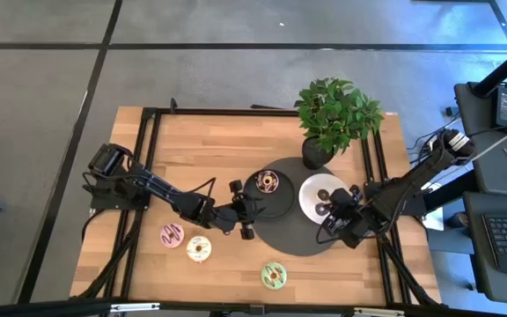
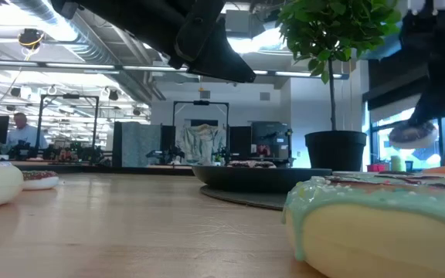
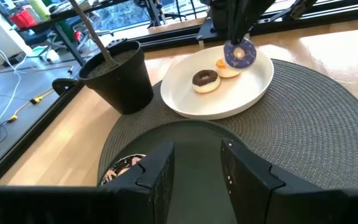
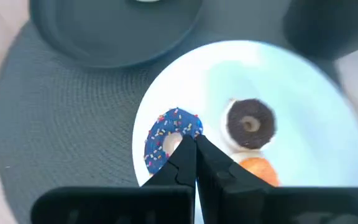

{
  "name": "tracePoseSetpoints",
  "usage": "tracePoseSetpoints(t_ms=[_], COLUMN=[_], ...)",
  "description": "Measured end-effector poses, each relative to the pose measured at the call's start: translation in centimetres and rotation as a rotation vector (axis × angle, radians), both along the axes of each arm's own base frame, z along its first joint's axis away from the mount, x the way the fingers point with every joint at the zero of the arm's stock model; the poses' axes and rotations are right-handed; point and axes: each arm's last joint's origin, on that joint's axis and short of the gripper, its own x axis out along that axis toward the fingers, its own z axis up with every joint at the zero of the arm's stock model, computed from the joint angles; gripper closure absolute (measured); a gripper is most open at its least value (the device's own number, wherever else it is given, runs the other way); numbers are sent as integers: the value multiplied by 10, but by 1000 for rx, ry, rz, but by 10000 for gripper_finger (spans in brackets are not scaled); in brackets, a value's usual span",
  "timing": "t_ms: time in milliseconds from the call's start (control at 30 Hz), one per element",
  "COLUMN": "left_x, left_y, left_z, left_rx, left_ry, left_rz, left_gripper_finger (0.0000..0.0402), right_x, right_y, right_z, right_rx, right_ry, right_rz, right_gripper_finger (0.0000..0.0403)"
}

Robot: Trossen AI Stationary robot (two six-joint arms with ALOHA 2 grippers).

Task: Pick & Place donuts
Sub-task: Put the small violet donut on the white plate

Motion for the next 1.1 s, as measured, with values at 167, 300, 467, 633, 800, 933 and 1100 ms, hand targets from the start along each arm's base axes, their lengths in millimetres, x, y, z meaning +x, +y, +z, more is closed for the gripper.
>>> tracePoseSetpoints(t_ms=[167, 300, 467, 633, 800, 933, 1100], left_x=[1, 2, 3, 3, 3, 3, 3], left_y=[2, 5, 6, 6, 6, 6, 5], left_z=[0, 0, 0, 0, 0, 0, 0], left_rx=[-2, -19, -30, -32, -32, -35, -37], left_ry=[-3, -6, -2, -1, -1, 1, 3], left_rz=[5, 2, -17, -20, -20, -31, -38], left_gripper_finger=[278, 278, 276, 281, 280, 277, 279], right_x=[-5, -10, -13, -15, -14, -14, -14], right_y=[-6, -10, -15, -20, -22, -22, -22], right_z=[-19, -33, -48, -54, -54, -54, -54], right_rx=[52, 56, 67, 43, 5, -1, -1], right_ry=[-83, -88, -117, -106, -114, -115, -112], right_rz=[39, 39, 27, 11, 11, 13, 15], right_gripper_finger=[401, 401, 401, 401, 392, 373, 354])
